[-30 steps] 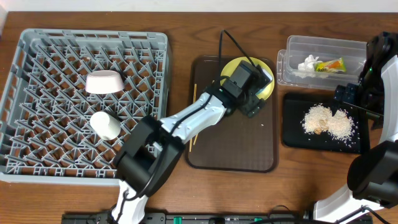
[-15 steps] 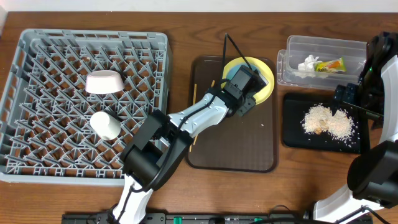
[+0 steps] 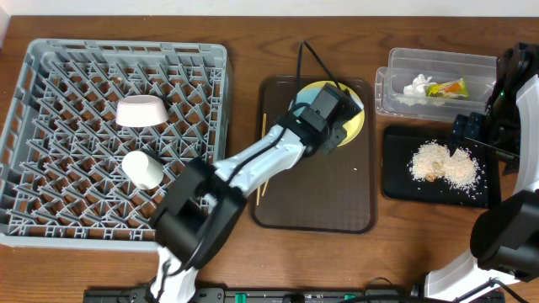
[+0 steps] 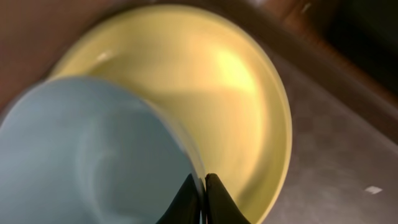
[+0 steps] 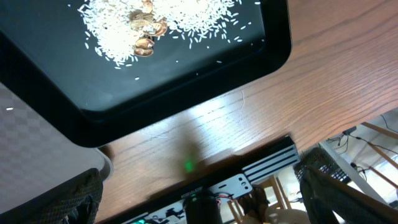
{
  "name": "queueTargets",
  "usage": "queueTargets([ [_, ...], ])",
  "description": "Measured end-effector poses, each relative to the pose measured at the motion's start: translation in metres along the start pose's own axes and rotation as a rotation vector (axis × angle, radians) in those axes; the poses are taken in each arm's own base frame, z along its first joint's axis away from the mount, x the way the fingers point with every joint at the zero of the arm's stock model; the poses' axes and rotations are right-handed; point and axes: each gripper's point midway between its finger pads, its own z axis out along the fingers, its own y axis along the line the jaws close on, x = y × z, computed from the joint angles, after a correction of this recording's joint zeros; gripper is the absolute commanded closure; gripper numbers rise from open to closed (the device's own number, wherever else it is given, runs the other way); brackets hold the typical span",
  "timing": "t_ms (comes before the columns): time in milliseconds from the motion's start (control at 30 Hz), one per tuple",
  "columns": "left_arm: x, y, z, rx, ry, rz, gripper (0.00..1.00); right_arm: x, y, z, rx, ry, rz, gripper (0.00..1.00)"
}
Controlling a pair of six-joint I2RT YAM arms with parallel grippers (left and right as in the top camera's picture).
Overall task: Sort waste into correct bins and load items into the dishwasher
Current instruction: 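Grasp the light-blue bowl rim with the left gripper and lift it, then place the light-blue bowl in the rack beside the pink bowl and release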
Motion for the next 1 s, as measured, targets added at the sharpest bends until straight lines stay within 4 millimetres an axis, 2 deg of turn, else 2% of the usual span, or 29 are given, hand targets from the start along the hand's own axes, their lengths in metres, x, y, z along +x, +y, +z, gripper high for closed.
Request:
queueTargets([
  [33,-0.004,0.001,-0.005,-0.002,-0.009,0.000,0.94,0.000,0.000,0.000,0.000,0.000,0.000,0.01],
  [100,-0.016,0.004,-0.029,-0.008,-0.038,-0.009,0.94,0.000,0.000,0.000,0.000,0.000,0.000,0.01],
  [267,-0.039,0.027,-0.098,-0.041,-0.120,-0.111,0.94,0.000,0.000,0.000,0.000,0.000,0.000,0.01],
  [367,-0.040,0.058,-0.135,-0.073,-0.155,-0.207,0.94,0.000,0.000,0.000,0.000,0.000,0.000,0.01],
  [500,-0.030,0.111,-0.170,-0.080,-0.205,-0.348,0.94,0.000,0.000,0.000,0.000,0.000,0.000,0.01],
  [633,-0.008,0.164,-0.189,-0.003,-0.253,-0.493,0.94,0.000,0.000,0.000,0.000,0.000,0.000,0.01],
  [767,0.015,0.201,-0.207,0.120,-0.315,-0.614,0.94,0.000,0.000,0.000,0.000,0.000,0.000,0.01],
  [867,0.027,0.216,-0.217,0.227,-0.362,-0.679,0.94,0.000,0.000,0.000,0.000,0.000,0.000,0.01],
  [1000,0.040,0.224,-0.221,0.379,-0.404,-0.754,0.94,0.000,0.000,0.000,0.000,0.000,0.000,0.01],
])
